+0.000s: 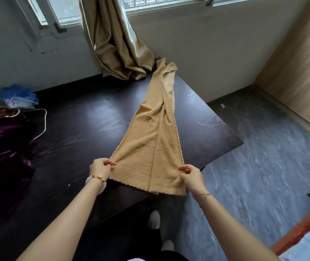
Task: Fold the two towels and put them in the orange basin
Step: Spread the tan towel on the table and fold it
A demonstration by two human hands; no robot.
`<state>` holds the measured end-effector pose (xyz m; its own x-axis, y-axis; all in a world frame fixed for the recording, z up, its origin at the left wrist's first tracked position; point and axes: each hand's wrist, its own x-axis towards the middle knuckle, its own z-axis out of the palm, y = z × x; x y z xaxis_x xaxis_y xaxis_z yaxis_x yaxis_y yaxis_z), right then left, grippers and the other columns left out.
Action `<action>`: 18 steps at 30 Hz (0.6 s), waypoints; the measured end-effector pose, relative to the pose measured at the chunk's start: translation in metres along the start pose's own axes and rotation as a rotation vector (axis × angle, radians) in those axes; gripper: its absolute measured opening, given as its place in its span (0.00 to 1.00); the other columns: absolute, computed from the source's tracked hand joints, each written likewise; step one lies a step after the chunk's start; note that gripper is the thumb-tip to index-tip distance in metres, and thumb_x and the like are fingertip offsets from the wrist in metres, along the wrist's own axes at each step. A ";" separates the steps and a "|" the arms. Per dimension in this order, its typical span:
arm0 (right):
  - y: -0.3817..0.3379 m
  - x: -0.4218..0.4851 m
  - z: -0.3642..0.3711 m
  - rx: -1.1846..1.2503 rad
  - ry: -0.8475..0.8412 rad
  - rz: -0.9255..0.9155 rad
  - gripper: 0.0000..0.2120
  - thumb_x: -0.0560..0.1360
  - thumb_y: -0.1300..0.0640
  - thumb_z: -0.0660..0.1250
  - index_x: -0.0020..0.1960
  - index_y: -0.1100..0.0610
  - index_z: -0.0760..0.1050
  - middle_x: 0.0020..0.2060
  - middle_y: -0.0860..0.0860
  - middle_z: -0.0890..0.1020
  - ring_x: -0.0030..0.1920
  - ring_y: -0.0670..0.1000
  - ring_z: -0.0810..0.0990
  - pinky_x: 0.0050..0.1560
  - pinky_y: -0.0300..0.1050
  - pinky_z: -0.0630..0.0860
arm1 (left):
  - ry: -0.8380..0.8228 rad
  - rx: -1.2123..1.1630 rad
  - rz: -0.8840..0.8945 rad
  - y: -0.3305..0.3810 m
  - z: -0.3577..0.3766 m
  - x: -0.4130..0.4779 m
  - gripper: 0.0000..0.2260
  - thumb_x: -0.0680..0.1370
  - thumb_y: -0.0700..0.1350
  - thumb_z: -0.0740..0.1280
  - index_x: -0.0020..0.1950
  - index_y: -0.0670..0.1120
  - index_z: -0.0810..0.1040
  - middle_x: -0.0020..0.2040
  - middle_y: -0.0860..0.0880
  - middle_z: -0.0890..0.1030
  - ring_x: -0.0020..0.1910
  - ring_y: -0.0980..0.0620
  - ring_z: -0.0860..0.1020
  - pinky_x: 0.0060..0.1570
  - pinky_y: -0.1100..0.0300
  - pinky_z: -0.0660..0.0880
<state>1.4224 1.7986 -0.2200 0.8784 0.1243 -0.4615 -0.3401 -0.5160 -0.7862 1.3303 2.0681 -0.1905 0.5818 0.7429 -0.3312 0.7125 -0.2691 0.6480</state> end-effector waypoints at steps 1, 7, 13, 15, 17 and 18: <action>0.000 -0.004 0.003 0.005 -0.005 0.002 0.15 0.71 0.68 0.60 0.48 0.51 0.79 0.45 0.48 0.80 0.47 0.50 0.78 0.48 0.47 0.77 | 0.003 -0.003 -0.007 -0.004 -0.004 -0.001 0.14 0.75 0.33 0.60 0.40 0.46 0.84 0.53 0.46 0.82 0.54 0.48 0.77 0.50 0.62 0.70; 0.002 -0.029 0.017 0.011 -0.018 0.013 0.20 0.71 0.69 0.60 0.59 0.55 0.78 0.52 0.49 0.79 0.54 0.50 0.78 0.57 0.50 0.77 | -0.023 -0.030 0.014 -0.025 -0.023 -0.005 0.12 0.76 0.36 0.62 0.48 0.46 0.84 0.56 0.47 0.81 0.58 0.48 0.76 0.56 0.59 0.71; 0.001 -0.041 0.035 -0.032 0.049 0.020 0.24 0.69 0.68 0.57 0.60 0.53 0.78 0.55 0.52 0.81 0.50 0.52 0.78 0.50 0.44 0.76 | 0.025 -0.062 0.038 -0.049 -0.051 0.008 0.11 0.76 0.36 0.63 0.48 0.46 0.83 0.56 0.46 0.81 0.58 0.47 0.76 0.57 0.58 0.71; -0.002 -0.047 0.043 -0.043 0.082 0.028 0.24 0.70 0.68 0.57 0.60 0.54 0.78 0.55 0.53 0.81 0.47 0.51 0.77 0.46 0.43 0.74 | 0.039 -0.050 0.043 -0.056 -0.065 0.015 0.11 0.76 0.36 0.62 0.50 0.44 0.83 0.56 0.44 0.81 0.58 0.46 0.76 0.56 0.57 0.71; -0.004 -0.054 0.055 -0.044 0.109 0.049 0.23 0.70 0.68 0.57 0.61 0.54 0.77 0.55 0.53 0.80 0.49 0.52 0.78 0.49 0.46 0.77 | 0.049 -0.043 0.051 -0.063 -0.080 0.024 0.11 0.76 0.35 0.62 0.51 0.44 0.83 0.57 0.43 0.80 0.58 0.45 0.76 0.54 0.56 0.72; -0.005 -0.058 0.061 -0.040 0.124 0.054 0.24 0.70 0.68 0.57 0.62 0.54 0.77 0.56 0.53 0.80 0.50 0.53 0.78 0.52 0.48 0.77 | 0.051 -0.035 0.052 -0.067 -0.088 0.028 0.12 0.76 0.35 0.61 0.51 0.44 0.83 0.57 0.44 0.80 0.57 0.45 0.76 0.53 0.57 0.72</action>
<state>1.3525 1.8456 -0.2146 0.8946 -0.0091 -0.4468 -0.3769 -0.5528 -0.7433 1.2645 2.1608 -0.1825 0.5964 0.7590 -0.2612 0.6670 -0.2876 0.6873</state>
